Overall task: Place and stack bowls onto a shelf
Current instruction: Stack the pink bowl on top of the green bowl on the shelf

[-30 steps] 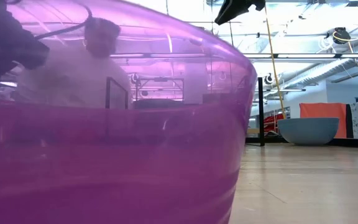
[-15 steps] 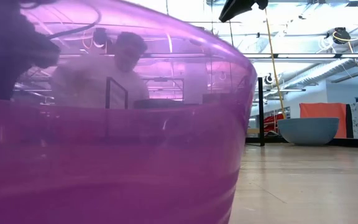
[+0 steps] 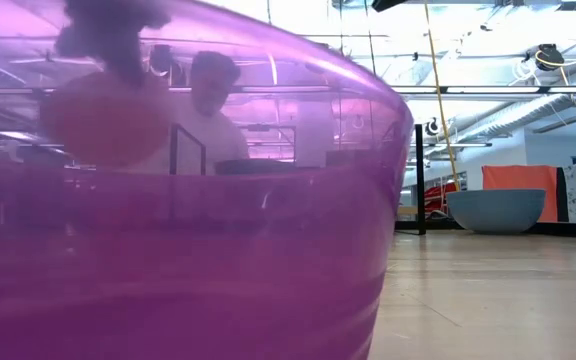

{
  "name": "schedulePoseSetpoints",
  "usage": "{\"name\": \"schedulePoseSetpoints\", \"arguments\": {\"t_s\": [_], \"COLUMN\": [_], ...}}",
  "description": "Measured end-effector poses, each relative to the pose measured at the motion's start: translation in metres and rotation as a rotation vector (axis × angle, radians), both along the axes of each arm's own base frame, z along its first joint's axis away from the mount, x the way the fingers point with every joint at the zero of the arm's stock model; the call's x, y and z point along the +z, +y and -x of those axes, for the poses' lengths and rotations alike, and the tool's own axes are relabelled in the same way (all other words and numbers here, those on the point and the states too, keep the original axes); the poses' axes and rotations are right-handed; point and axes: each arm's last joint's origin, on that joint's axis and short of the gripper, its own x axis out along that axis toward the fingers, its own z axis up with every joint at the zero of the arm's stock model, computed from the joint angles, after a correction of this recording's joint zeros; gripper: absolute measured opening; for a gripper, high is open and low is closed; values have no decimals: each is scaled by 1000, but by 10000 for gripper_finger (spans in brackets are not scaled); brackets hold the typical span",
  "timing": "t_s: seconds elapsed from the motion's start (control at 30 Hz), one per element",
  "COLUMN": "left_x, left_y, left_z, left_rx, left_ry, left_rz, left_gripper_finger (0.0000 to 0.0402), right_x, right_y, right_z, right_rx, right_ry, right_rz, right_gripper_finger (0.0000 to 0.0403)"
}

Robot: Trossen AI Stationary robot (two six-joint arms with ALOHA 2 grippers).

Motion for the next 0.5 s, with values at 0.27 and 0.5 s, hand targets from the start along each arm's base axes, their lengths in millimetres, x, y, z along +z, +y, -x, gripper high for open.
{"name": "schedulePoseSetpoints", "arguments": {"t_s": [0.27, 0.5], "left_x": [58, 89], "left_y": [26, 63], "left_z": [-8, -16], "left_rx": [-70, -108], "left_ry": [-114, -144], "left_rz": [-151, -290], "left_gripper_finger": [10, 10], "right_x": [12, 18], "right_y": [7, 11], "right_z": [25, 38], "right_rx": [-29, -38], "right_ry": [-88, -131], "right_rz": [-28, -36], "right_gripper_finger": [93, 93]}}
